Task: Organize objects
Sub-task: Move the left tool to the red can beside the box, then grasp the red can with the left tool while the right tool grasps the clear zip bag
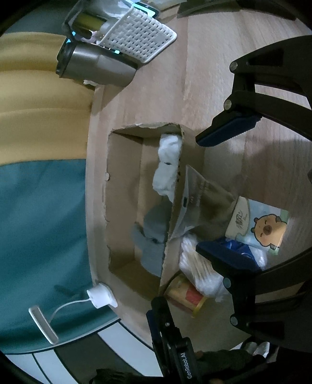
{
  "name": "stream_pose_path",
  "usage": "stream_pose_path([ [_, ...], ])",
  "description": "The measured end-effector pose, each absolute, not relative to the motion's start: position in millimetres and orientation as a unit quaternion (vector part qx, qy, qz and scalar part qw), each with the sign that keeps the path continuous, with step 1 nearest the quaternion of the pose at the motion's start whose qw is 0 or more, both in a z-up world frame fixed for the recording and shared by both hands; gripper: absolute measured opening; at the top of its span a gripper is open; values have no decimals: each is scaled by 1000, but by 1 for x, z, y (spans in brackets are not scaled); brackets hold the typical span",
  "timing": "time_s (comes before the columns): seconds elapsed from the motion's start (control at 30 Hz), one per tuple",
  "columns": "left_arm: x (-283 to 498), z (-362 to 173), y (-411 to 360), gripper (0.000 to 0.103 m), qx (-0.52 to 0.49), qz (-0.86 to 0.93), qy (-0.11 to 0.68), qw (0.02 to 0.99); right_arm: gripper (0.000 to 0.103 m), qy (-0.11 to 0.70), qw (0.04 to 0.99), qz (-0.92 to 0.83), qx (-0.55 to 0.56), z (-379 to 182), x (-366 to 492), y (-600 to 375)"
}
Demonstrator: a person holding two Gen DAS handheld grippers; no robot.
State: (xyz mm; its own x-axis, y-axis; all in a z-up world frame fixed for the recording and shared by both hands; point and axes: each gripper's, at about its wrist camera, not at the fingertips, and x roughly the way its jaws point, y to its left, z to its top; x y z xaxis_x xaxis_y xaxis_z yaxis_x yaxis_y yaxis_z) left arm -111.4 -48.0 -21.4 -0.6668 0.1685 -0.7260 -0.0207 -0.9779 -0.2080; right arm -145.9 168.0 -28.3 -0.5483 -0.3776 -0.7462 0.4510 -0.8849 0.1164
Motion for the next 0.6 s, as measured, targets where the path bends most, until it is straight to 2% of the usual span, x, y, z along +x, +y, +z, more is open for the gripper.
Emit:
stream_pose_path([
  [0.6, -110, -50, -55, 68, -442, 890, -100, 39, 83, 41, 238, -870, 430, -43, -149, 163],
])
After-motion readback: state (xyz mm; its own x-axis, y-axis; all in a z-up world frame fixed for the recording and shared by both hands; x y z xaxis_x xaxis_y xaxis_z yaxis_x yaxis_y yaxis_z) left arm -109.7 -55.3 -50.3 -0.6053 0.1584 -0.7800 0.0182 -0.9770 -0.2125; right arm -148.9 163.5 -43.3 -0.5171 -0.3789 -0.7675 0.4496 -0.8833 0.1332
